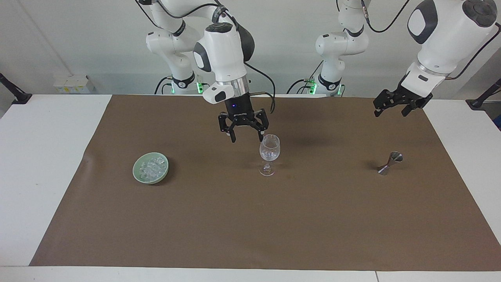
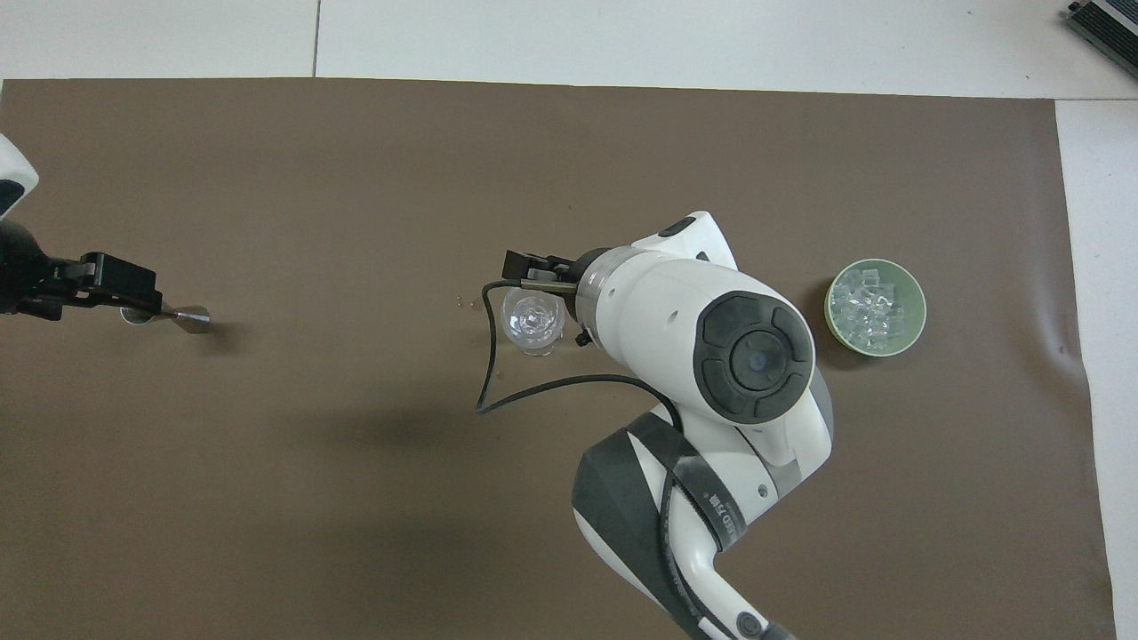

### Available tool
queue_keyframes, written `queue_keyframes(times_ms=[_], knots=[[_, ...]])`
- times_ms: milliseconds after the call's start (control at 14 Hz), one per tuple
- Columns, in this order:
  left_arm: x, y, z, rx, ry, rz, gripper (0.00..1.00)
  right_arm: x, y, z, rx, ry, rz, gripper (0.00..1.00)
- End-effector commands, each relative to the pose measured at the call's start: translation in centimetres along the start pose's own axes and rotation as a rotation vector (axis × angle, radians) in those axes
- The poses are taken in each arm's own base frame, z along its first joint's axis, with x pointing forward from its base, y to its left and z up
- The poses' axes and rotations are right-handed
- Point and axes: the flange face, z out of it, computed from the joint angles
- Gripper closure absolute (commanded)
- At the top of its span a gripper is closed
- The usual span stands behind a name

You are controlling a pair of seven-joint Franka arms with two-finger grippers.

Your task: Pour wine and add ice with both arms

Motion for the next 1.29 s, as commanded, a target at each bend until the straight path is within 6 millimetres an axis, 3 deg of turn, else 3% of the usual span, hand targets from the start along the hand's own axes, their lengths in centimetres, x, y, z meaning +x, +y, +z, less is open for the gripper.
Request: queue_keyframes(times_ms=[0, 357, 571, 1000, 1214], knots=[[-0.5, 0.1, -0.1, 0.019, -0.013, 0.012, 0.00, 1.3, 2.4, -2.1, -0.069, 0.022, -0.026, 0.00], [-0.4, 0.0, -0.1, 0.019, -0.013, 0.010, 0.00, 5.4, 6.7, -5.3, -0.147, 0.007, -0.049, 0.00], [-0.5, 0.1, -0.1, 0.019, -0.014, 0.014, 0.00, 7.9, 10.9, -6.6, -0.190, -0.029, -0.060, 0.00], [-0.5, 0.5, -0.1, 0.019, -0.018, 0.012, 0.00, 8.9, 17.2, -10.3, -0.277, -0.117, -0.054, 0.00], [-0.6, 0.6, -0.1, 0.017, -0.015, 0.012, 0.00, 9.8, 21.3, -13.1, -0.264, -0.184, -0.086, 0.00]])
